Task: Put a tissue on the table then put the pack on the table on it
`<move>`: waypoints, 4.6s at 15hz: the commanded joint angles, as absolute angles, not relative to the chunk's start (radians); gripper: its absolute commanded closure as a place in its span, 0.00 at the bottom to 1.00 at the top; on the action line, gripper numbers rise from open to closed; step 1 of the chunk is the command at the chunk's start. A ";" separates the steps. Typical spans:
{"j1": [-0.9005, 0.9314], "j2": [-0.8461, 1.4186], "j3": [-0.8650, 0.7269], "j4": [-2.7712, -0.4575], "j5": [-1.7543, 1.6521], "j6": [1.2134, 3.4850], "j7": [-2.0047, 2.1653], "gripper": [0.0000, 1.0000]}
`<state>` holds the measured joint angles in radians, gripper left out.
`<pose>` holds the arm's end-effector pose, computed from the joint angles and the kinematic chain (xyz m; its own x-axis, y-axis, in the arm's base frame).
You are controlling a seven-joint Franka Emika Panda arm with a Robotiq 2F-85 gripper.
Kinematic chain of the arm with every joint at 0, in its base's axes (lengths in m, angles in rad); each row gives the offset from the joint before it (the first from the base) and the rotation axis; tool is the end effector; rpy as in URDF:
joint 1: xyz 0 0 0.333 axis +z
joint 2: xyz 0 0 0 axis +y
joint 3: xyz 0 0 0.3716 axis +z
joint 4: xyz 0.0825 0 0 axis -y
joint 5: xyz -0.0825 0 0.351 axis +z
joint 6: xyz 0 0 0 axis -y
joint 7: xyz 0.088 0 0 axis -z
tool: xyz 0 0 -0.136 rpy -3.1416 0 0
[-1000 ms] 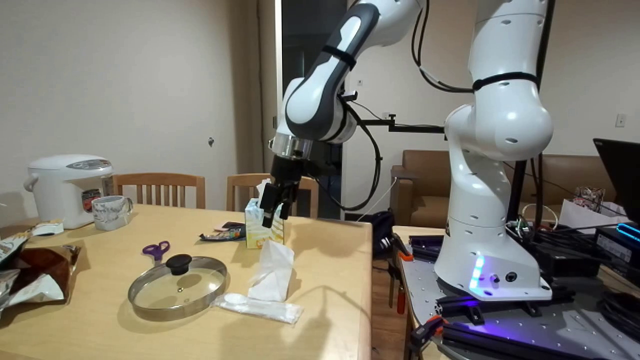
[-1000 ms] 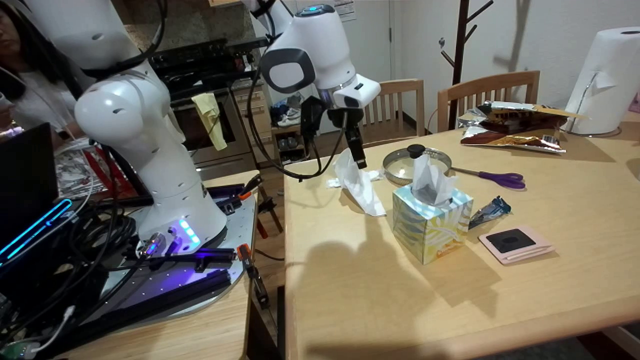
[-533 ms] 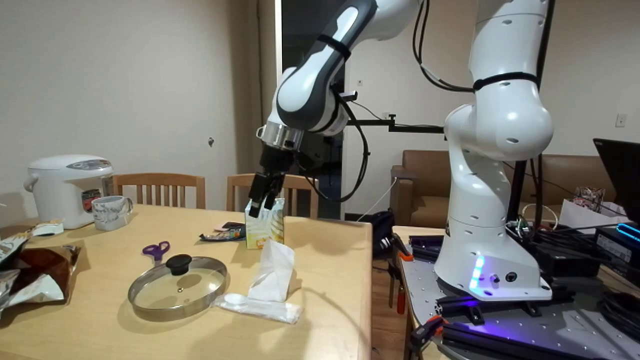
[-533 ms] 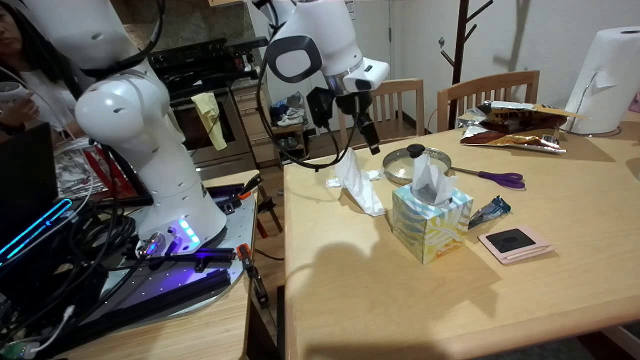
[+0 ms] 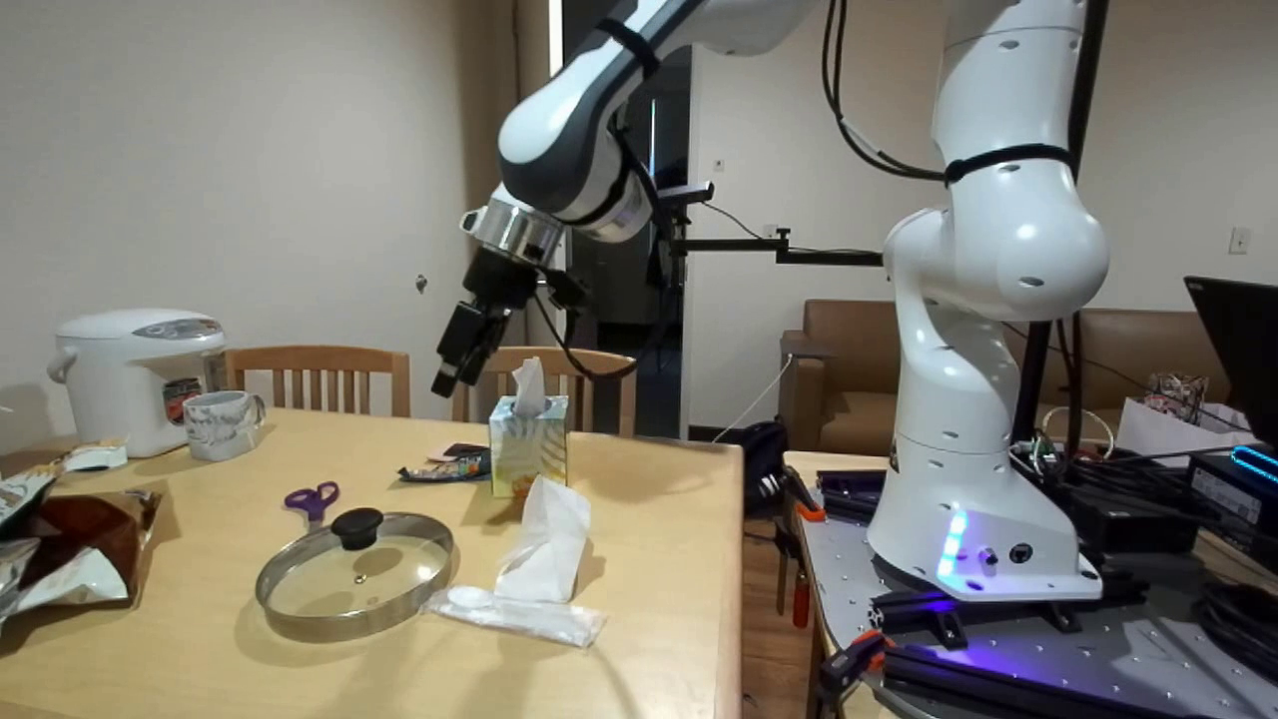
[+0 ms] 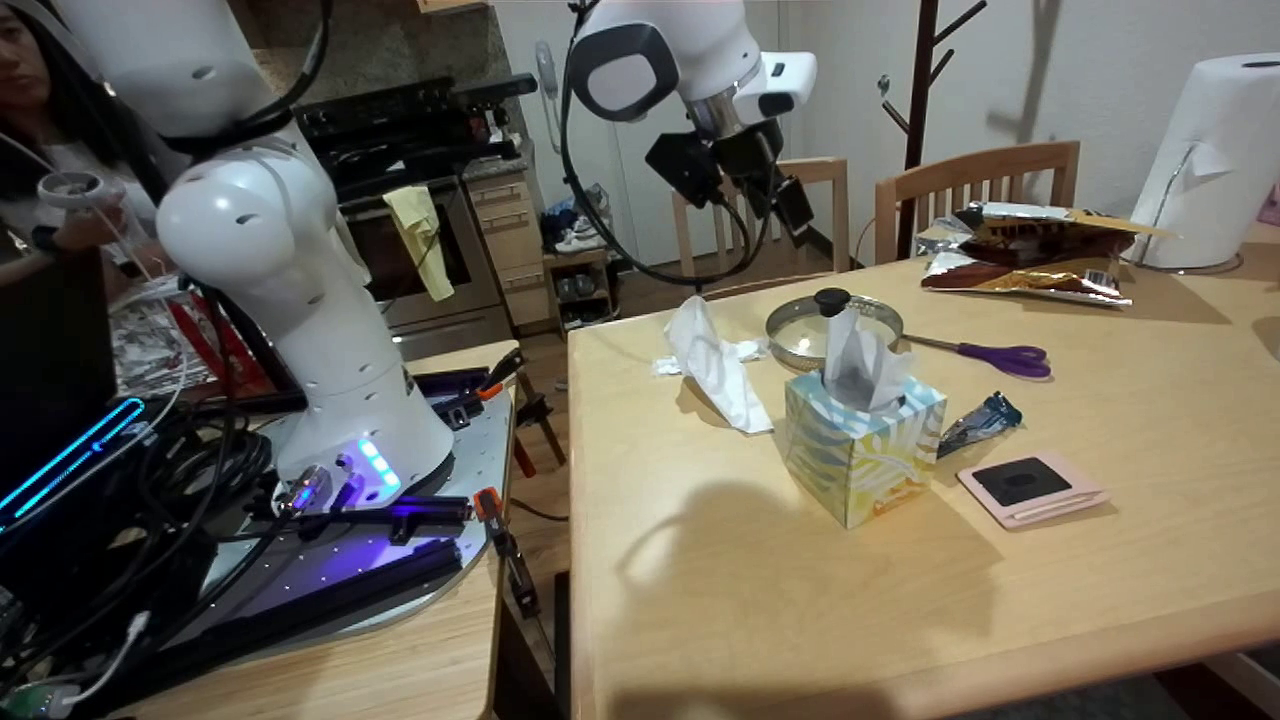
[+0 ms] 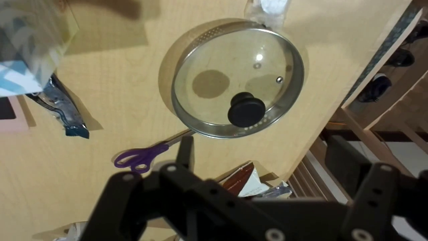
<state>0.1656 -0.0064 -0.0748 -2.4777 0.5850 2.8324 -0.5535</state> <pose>0.4878 0.0209 0.3808 0.9148 0.0738 0.3971 0.1475 -0.9763 -0.1583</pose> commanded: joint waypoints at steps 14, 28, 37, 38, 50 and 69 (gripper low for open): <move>0.102 0.196 0.018 -2.293 0.160 2.535 -0.216 0.00; 0.069 0.446 0.099 -2.179 0.286 2.543 -0.145 0.00; 0.090 0.511 0.076 -2.208 0.173 2.558 -0.040 0.00; 0.096 0.509 0.075 -2.207 0.169 2.559 -0.032 0.00; 0.165 0.525 0.062 -2.198 0.103 2.579 0.079 0.00; 0.160 0.560 0.081 -2.182 0.093 2.601 0.088 0.47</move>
<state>0.1727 0.5465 0.0646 -2.1865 0.0894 2.5786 0.0688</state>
